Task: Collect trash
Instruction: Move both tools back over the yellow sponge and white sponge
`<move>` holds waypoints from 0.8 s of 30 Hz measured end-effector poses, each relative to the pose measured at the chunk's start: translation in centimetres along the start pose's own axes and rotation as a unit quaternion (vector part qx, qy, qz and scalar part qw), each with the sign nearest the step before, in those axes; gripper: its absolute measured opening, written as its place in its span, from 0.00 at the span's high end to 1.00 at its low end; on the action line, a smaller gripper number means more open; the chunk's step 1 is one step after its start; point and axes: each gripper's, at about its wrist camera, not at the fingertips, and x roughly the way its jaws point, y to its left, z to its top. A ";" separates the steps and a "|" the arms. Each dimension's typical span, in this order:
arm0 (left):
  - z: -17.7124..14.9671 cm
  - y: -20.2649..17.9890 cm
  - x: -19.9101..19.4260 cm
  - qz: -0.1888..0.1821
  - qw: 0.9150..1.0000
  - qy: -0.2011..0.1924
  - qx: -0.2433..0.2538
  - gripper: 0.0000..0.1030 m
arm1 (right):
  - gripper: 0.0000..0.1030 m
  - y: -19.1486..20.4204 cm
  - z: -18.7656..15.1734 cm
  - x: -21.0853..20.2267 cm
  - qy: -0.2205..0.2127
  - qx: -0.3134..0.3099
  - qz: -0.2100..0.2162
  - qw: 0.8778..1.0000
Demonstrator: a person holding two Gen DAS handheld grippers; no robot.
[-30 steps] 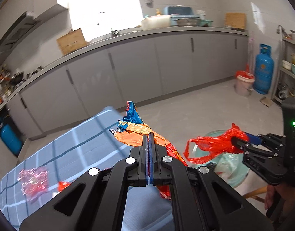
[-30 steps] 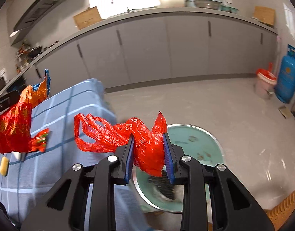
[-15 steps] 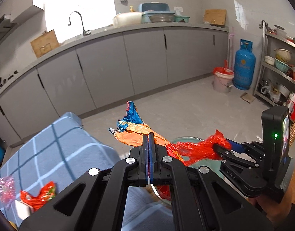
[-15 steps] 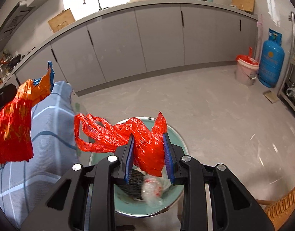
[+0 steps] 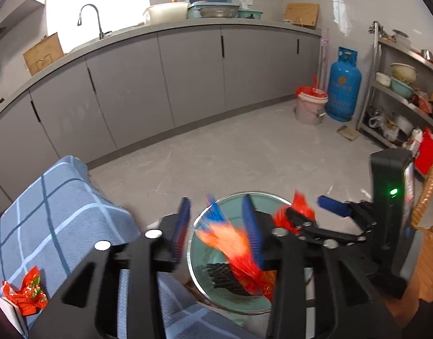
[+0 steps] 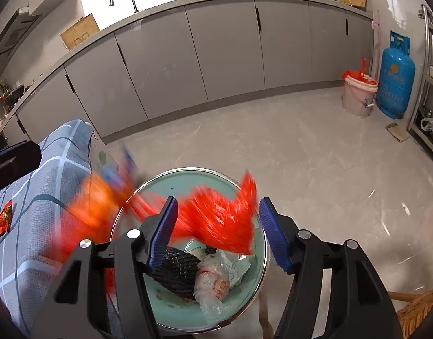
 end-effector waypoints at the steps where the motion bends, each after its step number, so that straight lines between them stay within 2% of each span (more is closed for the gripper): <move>1: -0.2 0.3 0.1 0.001 1.000 0.000 -0.003 0.51 | 0.36 -0.2 0.0 -0.1 -0.001 0.004 0.001 1.000; 2: -0.1 0.6 0.0 0.004 1.000 0.001 -0.003 0.50 | 0.33 -0.2 -0.1 -0.1 -0.003 0.006 0.000 1.000; 5: -0.1 1.5 0.0 0.018 1.000 0.005 -0.012 0.39 | 0.29 -0.4 -0.2 -0.5 -0.006 0.012 -0.001 1.000; 9: -0.1 2.8 -1.0 0.051 0.999 -0.003 -0.016 0.22 | 0.24 -0.7 -0.3 -1.1 -0.009 0.018 -0.002 1.000; 11: 0.0 3.6 -1.6 0.063 0.998 -0.006 -0.017 0.21 | 0.21 -0.6 -0.4 -1.5 -0.011 0.020 -0.001 1.000; 13: -0.1 4.5 -2.3 0.082 0.996 -0.010 -0.018 0.17 | 0.20 -0.4 -0.7 -1.9 -0.012 0.021 0.002 1.000; 18: -0.9 7.0 -4.3 0.121 0.992 -0.011 -0.026 0.16 | 0.14 0.6 -1.2 -3.1 -0.018 0.018 0.009 1.000; 24: -2.1 9.4 -7.6 0.162 0.986 -0.021 -0.028 0.11 | 0.13 3.6 -1.2 -4.0 -0.018 -0.005 0.030 0.999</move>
